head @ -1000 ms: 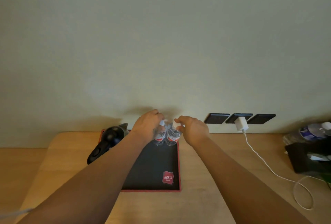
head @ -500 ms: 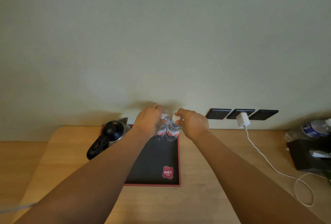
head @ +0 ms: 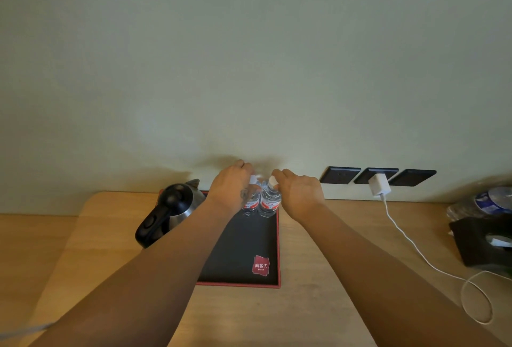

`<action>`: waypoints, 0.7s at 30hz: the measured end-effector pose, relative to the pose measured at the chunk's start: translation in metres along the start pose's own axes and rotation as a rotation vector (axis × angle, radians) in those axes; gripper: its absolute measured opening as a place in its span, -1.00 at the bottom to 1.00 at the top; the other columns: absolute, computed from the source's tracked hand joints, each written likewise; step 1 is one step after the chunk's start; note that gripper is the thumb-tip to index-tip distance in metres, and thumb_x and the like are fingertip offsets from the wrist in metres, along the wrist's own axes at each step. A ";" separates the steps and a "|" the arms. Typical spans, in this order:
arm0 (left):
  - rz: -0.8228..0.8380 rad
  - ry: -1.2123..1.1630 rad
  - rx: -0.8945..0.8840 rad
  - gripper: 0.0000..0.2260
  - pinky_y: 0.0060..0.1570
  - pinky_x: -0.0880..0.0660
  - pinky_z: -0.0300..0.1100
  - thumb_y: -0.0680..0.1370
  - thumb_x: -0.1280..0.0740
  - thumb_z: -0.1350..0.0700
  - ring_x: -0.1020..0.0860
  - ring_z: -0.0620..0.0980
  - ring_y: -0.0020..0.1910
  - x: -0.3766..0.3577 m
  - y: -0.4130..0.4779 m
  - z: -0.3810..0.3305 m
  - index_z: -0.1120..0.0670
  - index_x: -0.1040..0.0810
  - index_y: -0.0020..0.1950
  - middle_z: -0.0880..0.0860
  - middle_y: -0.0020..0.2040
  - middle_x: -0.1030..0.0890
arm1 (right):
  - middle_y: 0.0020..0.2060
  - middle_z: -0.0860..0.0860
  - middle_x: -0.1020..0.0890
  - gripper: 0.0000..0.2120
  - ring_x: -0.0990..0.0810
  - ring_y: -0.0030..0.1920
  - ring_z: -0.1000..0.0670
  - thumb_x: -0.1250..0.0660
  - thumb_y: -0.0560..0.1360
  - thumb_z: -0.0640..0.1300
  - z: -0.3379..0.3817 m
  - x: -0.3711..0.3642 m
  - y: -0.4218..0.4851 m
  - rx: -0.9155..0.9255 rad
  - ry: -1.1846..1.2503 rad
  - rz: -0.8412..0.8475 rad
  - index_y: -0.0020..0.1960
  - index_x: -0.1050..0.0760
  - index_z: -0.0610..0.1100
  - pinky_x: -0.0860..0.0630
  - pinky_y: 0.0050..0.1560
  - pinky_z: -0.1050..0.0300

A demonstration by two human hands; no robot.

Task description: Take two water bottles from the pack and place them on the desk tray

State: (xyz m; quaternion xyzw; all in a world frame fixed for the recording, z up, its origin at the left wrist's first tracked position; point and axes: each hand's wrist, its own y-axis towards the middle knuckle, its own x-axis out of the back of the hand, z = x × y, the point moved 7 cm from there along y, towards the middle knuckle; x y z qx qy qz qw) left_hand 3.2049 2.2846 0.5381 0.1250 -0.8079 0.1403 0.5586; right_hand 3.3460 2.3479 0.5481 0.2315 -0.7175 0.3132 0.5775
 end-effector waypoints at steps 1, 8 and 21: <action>-0.001 -0.004 0.006 -0.57 0.06 -0.56 -0.01 0.62 -0.48 -0.12 -0.66 0.20 0.16 0.000 -0.001 0.000 0.12 -0.58 0.37 0.12 0.26 -0.61 | 0.14 -0.01 -0.63 -0.47 -0.75 -0.05 -0.16 -0.43 0.52 -0.27 0.001 0.000 0.000 -0.001 -0.002 -0.001 0.43 -0.36 -0.04 -0.34 -0.29 0.07; -0.020 -0.022 0.053 -0.58 0.15 -0.58 0.01 0.62 -0.48 -0.10 -0.66 0.17 0.19 -0.001 -0.005 0.000 0.10 -0.59 0.39 0.10 0.29 -0.61 | 0.16 -0.02 -0.65 -0.50 -0.75 -0.04 -0.17 -0.41 0.54 -0.25 0.000 -0.002 0.004 -0.006 0.026 -0.019 0.43 -0.38 -0.05 -0.38 -0.27 0.07; -0.127 0.001 -0.013 -0.27 0.19 -0.63 0.10 0.56 -0.51 -0.21 -0.49 0.13 0.44 0.019 -0.058 -0.016 0.02 -0.33 0.63 0.06 0.48 -0.53 | 0.42 -0.04 -0.59 -0.39 -0.67 0.27 -0.16 -0.12 0.69 0.27 -0.008 0.015 -0.027 0.009 0.167 -0.191 0.64 -0.24 -0.01 -0.58 0.14 -0.07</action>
